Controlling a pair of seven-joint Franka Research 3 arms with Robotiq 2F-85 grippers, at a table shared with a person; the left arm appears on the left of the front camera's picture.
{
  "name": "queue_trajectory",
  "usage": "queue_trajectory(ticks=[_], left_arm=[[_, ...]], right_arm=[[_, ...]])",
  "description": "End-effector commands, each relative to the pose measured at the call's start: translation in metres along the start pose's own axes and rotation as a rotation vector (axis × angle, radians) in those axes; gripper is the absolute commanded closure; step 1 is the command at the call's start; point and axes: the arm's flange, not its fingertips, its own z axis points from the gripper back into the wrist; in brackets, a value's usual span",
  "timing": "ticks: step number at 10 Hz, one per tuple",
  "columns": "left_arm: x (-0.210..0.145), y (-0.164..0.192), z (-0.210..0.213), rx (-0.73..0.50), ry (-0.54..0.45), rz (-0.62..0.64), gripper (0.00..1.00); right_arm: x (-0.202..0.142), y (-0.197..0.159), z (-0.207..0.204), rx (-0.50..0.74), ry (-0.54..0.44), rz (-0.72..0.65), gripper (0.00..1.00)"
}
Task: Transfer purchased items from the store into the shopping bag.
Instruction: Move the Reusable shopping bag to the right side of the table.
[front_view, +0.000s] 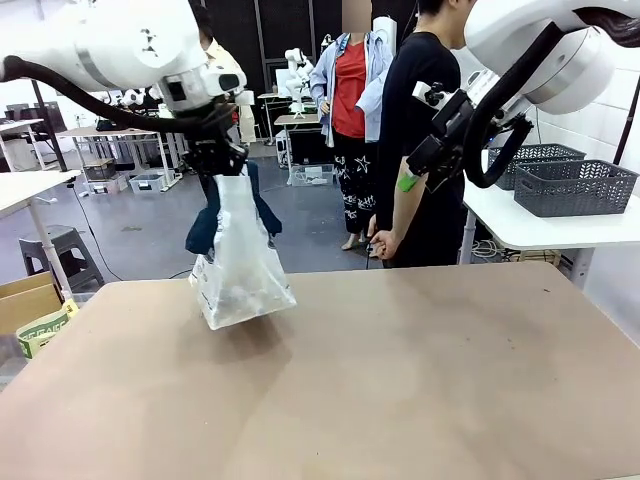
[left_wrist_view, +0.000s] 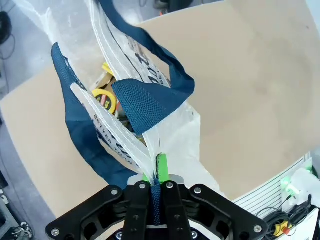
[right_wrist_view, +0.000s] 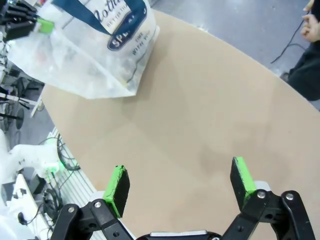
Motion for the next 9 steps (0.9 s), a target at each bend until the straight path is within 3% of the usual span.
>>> queue_trajectory(ticks=[1,4,9], left_arm=[[-0.03,0.03,0.013,0.02,-0.02,-0.023,1.0],[-0.074,0.07,0.034,0.019,-0.073,-0.049,1.0],[-0.133,0.104,0.059,0.045,-0.113,-0.095,1.0]], right_arm=[[0.001,0.0,0.001,0.001,0.003,0.001,0.0],[0.001,0.0,0.001,0.001,0.003,0.001,0.0],[0.001,0.0,0.001,0.001,0.003,0.001,0.0]])
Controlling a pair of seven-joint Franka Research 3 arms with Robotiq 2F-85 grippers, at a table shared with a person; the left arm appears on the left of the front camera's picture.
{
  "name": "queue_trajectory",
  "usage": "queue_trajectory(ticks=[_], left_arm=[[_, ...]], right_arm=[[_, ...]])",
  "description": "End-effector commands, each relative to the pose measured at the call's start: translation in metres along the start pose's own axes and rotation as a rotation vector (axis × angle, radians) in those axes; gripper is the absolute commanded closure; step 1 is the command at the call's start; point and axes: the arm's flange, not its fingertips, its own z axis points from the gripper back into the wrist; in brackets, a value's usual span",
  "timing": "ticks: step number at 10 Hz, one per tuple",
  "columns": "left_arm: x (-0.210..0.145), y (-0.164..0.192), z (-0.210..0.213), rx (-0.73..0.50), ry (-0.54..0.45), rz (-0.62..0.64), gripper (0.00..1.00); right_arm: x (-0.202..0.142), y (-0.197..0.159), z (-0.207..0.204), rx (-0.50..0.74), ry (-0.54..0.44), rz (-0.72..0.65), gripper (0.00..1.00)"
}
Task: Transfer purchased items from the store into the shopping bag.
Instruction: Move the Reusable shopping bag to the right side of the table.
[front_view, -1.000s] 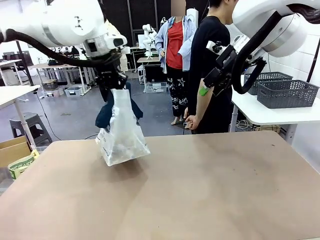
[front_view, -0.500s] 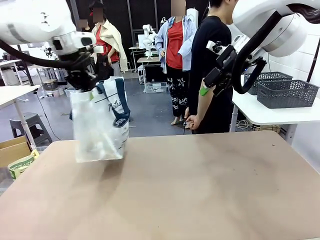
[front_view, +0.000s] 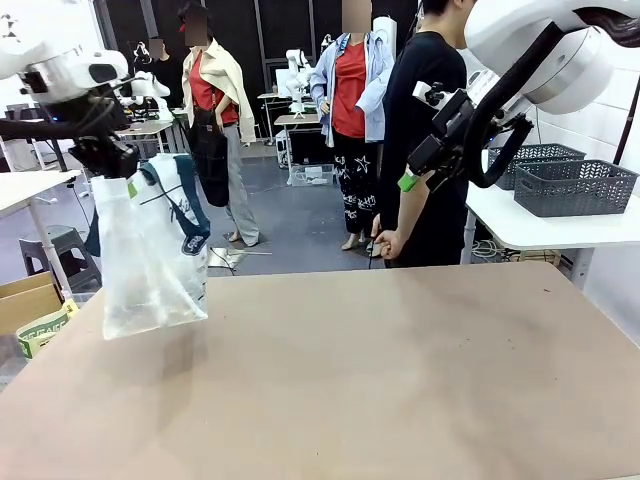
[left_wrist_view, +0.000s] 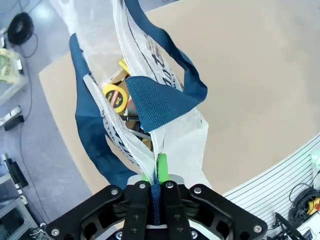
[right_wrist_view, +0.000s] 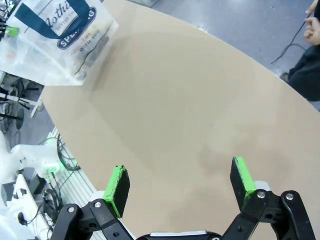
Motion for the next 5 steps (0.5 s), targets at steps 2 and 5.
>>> queue_trajectory(ticks=[2,5], left_arm=[[-0.043,0.015,-0.006,0.008,-0.094,-0.072,1.0],[-0.079,0.044,-0.027,0.013,-0.141,-0.047,1.0]], right_arm=[[0.001,0.0,0.001,0.001,0.003,0.001,0.0],[0.001,0.0,0.001,0.001,0.003,0.001,0.0]])
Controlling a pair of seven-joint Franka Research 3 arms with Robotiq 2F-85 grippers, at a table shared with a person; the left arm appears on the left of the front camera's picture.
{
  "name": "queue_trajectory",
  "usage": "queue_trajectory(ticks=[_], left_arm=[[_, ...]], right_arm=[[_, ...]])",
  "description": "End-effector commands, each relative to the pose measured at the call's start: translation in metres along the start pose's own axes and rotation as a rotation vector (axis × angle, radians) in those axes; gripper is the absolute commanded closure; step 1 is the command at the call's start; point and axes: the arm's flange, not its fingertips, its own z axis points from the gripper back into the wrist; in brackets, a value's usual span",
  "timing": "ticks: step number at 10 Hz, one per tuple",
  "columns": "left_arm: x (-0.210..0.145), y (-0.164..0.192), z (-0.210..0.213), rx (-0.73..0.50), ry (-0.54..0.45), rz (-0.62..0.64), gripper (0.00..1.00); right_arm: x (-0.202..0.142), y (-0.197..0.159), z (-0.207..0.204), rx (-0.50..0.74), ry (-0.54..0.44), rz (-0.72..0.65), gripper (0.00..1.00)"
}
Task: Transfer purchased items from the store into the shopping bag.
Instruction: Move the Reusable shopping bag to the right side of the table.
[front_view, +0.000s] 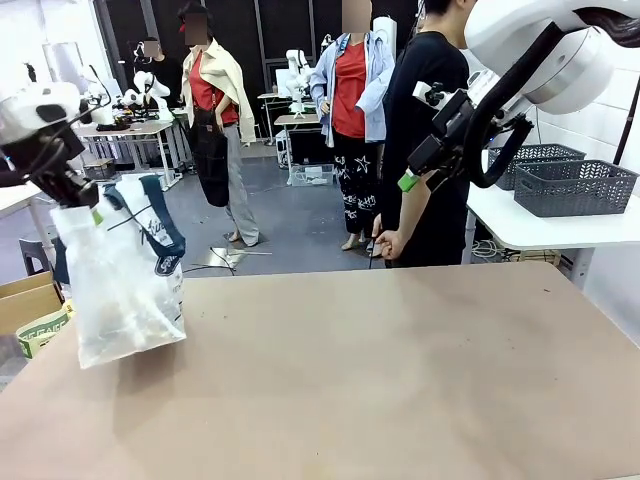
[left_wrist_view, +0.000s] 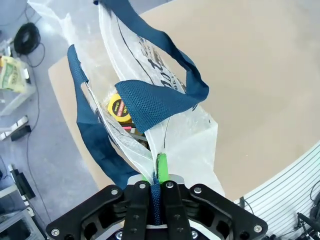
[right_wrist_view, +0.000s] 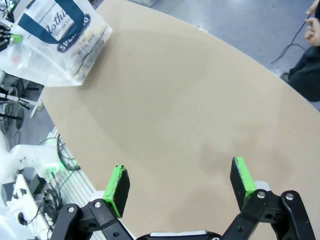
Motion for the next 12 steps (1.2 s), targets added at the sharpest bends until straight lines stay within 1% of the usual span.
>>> queue_trajectory(ticks=[1,2,4,5,7,8,9,12], left_arm=[[-0.023,0.016,0.0,-0.02,-0.065,-0.011,1.0],[-0.033,0.025,-0.007,-0.006,-0.061,-0.006,1.0],[-0.048,0.04,-0.022,0.0,-0.117,0.008,1.0],[-0.053,0.044,-0.028,-0.013,-0.125,-0.002,1.0],[-0.063,0.044,-0.041,-0.039,-0.101,-0.003,1.0],[-0.068,0.04,-0.047,-0.068,-0.111,0.044,1.0],[-0.059,0.046,-0.039,-0.016,-0.065,0.022,1.0],[-0.059,0.046,-0.039,-0.016,-0.065,0.022,1.0]], right_arm=[[0.001,0.0,0.001,0.001,0.003,0.001,0.0],[0.001,0.0,0.001,0.001,0.003,0.001,0.0],[0.001,0.0,0.001,0.001,0.003,0.001,0.0],[0.001,0.0,0.001,0.001,0.003,0.001,0.0],[0.001,0.0,0.001,0.001,0.003,0.001,0.0],[0.001,0.0,0.001,0.001,0.003,0.001,0.0],[0.001,0.0,0.001,0.001,0.003,0.001,0.0],[0.001,0.0,0.001,0.001,0.003,0.001,0.0]])
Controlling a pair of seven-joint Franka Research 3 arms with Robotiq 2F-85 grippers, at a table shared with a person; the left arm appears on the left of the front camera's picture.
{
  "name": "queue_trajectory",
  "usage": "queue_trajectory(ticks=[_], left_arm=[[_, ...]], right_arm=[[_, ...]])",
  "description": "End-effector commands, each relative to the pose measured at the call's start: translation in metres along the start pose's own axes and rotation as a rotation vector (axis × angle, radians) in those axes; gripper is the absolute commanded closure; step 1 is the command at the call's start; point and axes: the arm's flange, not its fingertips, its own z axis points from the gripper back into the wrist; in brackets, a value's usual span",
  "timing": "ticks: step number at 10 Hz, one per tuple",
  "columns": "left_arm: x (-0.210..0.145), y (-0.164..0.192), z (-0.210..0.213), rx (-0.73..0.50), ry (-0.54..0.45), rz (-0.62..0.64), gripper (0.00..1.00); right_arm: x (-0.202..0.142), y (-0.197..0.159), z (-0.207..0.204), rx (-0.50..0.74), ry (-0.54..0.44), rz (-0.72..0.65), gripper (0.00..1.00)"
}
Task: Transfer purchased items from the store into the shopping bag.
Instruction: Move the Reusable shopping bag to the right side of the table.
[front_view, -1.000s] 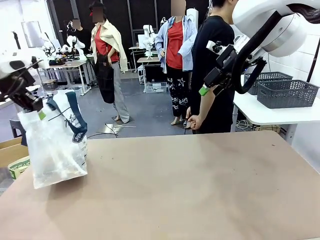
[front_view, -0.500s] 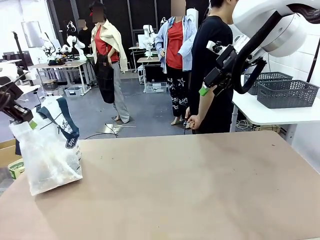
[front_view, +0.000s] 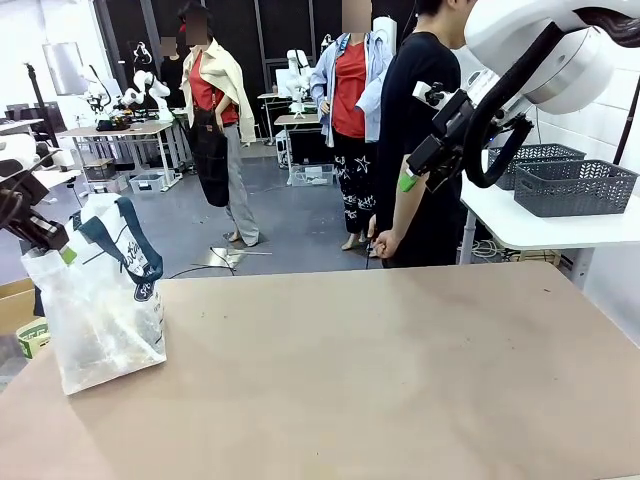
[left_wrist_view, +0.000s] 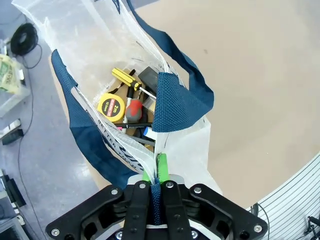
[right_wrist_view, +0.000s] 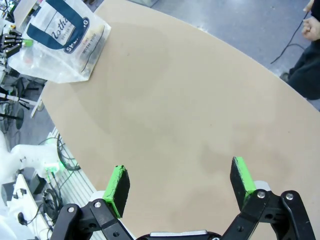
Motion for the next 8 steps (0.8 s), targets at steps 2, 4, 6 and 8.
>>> queue_trajectory(ticks=[2,4,6,8], left_arm=[[0.002,0.002,0.004,0.012,-0.001,-0.006,1.0],[0.0,0.0,0.0,0.0,0.0,0.0,1.0],[0.01,-0.008,0.003,0.009,0.004,-0.005,0.65],[0.014,-0.009,0.008,0.011,0.014,-0.018,0.25]], right_arm=[[0.001,0.0,0.001,0.001,0.003,0.001,0.0],[0.001,0.0,0.001,0.001,0.003,0.001,0.0],[0.001,0.0,0.001,0.001,0.003,0.001,0.0],[0.001,0.0,0.001,0.001,0.003,0.001,0.0]])
